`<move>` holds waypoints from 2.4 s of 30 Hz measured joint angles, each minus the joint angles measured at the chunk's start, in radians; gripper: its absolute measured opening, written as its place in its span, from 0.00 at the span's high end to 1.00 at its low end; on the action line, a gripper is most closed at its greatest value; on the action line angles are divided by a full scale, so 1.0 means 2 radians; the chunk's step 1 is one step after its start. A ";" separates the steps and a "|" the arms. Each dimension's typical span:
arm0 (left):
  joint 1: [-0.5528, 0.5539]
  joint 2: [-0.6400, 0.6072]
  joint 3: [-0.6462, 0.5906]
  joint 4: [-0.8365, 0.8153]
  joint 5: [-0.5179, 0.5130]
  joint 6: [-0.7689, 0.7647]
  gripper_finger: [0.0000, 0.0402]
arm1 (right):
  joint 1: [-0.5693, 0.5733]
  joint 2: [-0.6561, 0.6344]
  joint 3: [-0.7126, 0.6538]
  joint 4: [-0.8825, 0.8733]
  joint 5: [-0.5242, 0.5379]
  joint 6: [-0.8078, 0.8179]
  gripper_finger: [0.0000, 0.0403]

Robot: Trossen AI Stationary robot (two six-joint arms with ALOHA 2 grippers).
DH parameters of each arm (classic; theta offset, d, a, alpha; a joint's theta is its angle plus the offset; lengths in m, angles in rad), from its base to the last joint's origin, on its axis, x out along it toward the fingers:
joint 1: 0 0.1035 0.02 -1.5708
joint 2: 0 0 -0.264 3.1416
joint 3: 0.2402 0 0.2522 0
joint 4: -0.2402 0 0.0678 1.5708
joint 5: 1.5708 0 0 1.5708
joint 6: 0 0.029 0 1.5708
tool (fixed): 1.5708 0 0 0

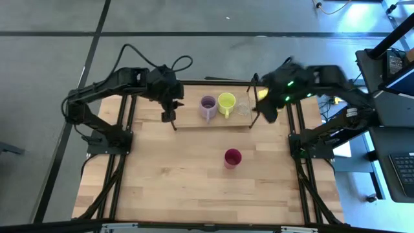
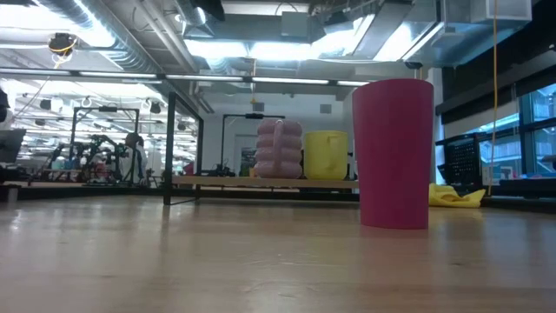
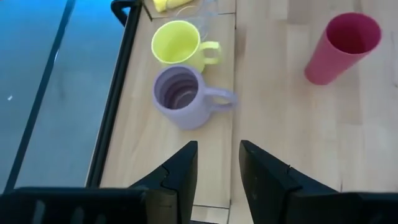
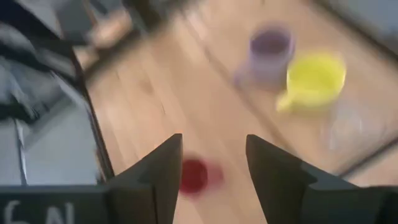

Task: Stack small to large cups/mugs on shelf
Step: Put the red cup on the shelf

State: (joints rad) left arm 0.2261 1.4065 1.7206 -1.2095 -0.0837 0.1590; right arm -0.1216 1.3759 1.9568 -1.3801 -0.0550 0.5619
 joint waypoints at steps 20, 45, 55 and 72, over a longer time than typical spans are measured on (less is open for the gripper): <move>-0.015 -0.007 0.000 -0.033 0.082 0.020 0.72 | 0.126 0.072 -0.166 0.025 -0.023 0.086 0.56; -0.096 0.095 0.000 0.113 0.176 0.179 0.72 | 0.008 0.055 0.051 0.106 0.139 -0.063 0.56; -0.144 0.189 0.025 0.189 0.166 0.270 0.72 | -0.033 0.055 0.128 0.102 0.136 -0.049 0.56; -0.185 0.294 0.025 0.260 0.141 0.263 0.72 | -0.054 0.033 0.189 0.032 0.140 -0.073 0.56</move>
State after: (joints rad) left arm -0.1430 1.9942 1.7702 -0.6888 0.1980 0.6842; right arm -0.2291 1.4412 2.3352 -1.3161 0.2241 0.4164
